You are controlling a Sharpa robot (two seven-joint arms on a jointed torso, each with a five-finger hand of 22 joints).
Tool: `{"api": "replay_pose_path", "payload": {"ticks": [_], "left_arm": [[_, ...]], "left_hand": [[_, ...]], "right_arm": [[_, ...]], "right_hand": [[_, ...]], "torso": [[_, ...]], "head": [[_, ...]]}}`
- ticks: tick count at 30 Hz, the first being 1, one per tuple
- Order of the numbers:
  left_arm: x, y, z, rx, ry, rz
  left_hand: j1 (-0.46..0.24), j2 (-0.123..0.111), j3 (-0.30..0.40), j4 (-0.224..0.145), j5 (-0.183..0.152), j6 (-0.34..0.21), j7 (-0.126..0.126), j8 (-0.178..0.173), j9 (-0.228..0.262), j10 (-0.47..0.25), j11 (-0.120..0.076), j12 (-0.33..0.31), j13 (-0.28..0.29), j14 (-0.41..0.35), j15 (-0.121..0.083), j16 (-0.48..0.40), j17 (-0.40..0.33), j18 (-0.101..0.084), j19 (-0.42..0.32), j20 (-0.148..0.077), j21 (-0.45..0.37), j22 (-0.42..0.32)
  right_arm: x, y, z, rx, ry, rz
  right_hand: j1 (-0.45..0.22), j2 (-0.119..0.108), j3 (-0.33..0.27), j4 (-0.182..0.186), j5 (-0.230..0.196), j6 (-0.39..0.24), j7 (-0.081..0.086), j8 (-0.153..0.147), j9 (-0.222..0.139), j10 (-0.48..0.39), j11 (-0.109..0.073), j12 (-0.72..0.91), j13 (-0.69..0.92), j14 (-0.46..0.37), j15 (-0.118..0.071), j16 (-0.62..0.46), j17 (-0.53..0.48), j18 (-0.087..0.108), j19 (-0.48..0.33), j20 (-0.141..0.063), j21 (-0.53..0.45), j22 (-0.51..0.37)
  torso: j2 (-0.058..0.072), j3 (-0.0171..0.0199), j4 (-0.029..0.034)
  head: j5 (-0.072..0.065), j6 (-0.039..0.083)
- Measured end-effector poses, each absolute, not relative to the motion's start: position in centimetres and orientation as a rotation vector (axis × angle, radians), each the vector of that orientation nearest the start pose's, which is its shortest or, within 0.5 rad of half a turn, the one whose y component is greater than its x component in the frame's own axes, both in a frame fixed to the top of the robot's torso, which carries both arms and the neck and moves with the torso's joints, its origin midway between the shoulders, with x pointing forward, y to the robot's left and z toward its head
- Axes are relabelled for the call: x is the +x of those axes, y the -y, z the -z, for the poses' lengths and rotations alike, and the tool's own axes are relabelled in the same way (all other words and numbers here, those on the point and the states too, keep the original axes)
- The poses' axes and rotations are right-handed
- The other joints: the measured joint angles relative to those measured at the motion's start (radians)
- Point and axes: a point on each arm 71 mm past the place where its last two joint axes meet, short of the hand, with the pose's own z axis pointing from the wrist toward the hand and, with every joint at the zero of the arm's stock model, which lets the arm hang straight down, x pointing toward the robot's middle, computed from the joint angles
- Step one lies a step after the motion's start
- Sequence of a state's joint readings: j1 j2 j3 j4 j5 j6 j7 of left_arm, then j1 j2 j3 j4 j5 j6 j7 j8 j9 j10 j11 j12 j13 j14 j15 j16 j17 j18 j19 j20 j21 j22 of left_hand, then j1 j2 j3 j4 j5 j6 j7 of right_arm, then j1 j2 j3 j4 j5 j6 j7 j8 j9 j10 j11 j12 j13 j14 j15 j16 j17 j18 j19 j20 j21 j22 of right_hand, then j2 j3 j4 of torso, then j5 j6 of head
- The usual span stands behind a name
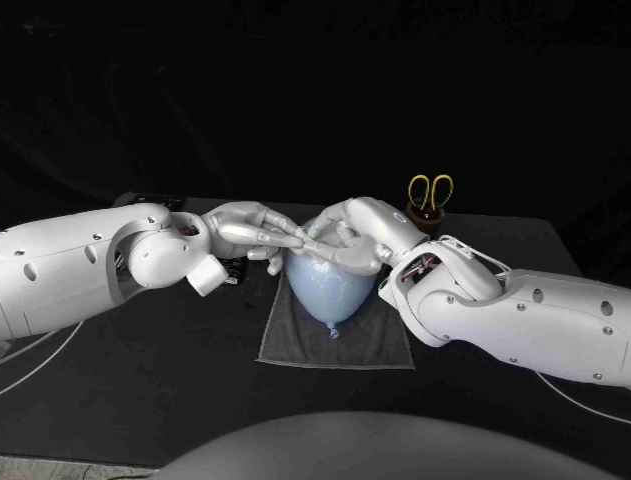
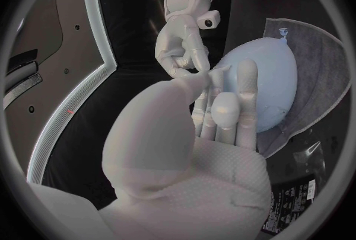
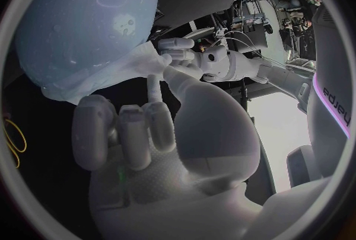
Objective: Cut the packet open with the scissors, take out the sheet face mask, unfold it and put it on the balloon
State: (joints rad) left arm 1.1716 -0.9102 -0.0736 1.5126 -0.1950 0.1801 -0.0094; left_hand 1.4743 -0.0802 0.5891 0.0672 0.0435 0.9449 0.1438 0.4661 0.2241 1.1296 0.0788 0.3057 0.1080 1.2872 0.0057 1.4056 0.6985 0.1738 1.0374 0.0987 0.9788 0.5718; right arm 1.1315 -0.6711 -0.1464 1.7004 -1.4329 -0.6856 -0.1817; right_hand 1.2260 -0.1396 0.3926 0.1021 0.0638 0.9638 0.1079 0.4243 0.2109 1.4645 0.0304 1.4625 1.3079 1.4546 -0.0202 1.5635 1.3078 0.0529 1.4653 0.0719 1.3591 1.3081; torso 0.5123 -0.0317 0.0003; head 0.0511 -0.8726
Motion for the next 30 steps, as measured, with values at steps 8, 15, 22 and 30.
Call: {"api": "replay_pose_path", "payload": {"ticks": [8,15,22,30], "left_arm": [[45.59,-21.81,22.74,-0.954,-2.16,1.524],[45.56,-21.73,22.69,-0.95,-2.157,1.53],[45.59,-21.73,22.62,-0.942,-2.155,1.531],[45.58,-21.7,22.52,-0.929,-2.152,1.525]], "left_hand": [[-0.024,0.012,0.018,0.0,0.002,-0.011,0.003,0.005,0.006,0.0,0.0,0.0,0.0,-0.003,0.003,0.0,0.006,0.0,-0.005,-0.002,0.0,0.0],[-0.027,0.017,0.021,-0.002,0.002,-0.013,0.001,0.005,0.008,-0.002,0.002,0.0,-0.001,-0.003,0.003,0.0,0.002,0.0,-0.008,0.001,0.0,0.001],[-0.027,0.017,0.028,-0.009,0.002,-0.013,0.001,0.009,0.01,-0.001,0.001,-0.001,-0.001,-0.003,0.003,0.0,0.0,-0.001,-0.008,0.001,0.004,0.003],[-0.027,0.017,0.039,-0.021,0.001,-0.015,-0.001,0.011,0.015,0.006,0.001,-0.001,0.0,-0.006,0.0,0.0,-0.001,-0.001,-0.008,0.001,0.004,0.004]], "right_arm": [[40.83,8.12,20.93,-0.046,-1.51,-0.964],[40.82,8.1,20.95,-0.043,-1.509,-0.964],[40.72,8.1,20.98,-0.032,-1.501,-0.971],[40.64,8.16,21.04,-0.01,-1.5,-0.985]], "right_hand": [[-0.001,-0.001,0.0,0.0,0.0,0.0,0.0,0.0,-0.001,0.0,0.0,-0.002,-0.001,0.0,0.0,-0.001,0.0,0.0,-0.002,0.001,0.0,0.0],[0.053,0.053,0.044,-0.007,-0.01,0.013,-0.006,0.002,0.001,0.0,0.0,-0.004,0.0,-0.001,-0.001,0.0,0.0,0.0,-0.001,0.001,0.0,-0.001],[0.071,0.09,0.095,-0.021,-0.014,0.018,-0.01,0.017,0.006,0.002,-0.009,0.008,0.0,-0.004,-0.004,0.003,0.0,0.0,0.001,-0.008,0.012,-0.001],[0.081,0.105,0.176,-0.061,-0.019,0.014,-0.007,0.041,0.021,0.002,-0.009,0.02,0.0,-0.006,-0.006,0.003,0.0,0.0,0.001,-0.008,0.017,0.0]], "torso": [[0.0,0.0007,-0.0005],[0.0,0.0007,-0.0001],[0.0,0.0007,0.0001],[0.0,0.0003,0.0005]], "head": [[-0.002,0.0],[-0.004,0.0],[-0.004,0.0],[-0.004,0.0]]}}
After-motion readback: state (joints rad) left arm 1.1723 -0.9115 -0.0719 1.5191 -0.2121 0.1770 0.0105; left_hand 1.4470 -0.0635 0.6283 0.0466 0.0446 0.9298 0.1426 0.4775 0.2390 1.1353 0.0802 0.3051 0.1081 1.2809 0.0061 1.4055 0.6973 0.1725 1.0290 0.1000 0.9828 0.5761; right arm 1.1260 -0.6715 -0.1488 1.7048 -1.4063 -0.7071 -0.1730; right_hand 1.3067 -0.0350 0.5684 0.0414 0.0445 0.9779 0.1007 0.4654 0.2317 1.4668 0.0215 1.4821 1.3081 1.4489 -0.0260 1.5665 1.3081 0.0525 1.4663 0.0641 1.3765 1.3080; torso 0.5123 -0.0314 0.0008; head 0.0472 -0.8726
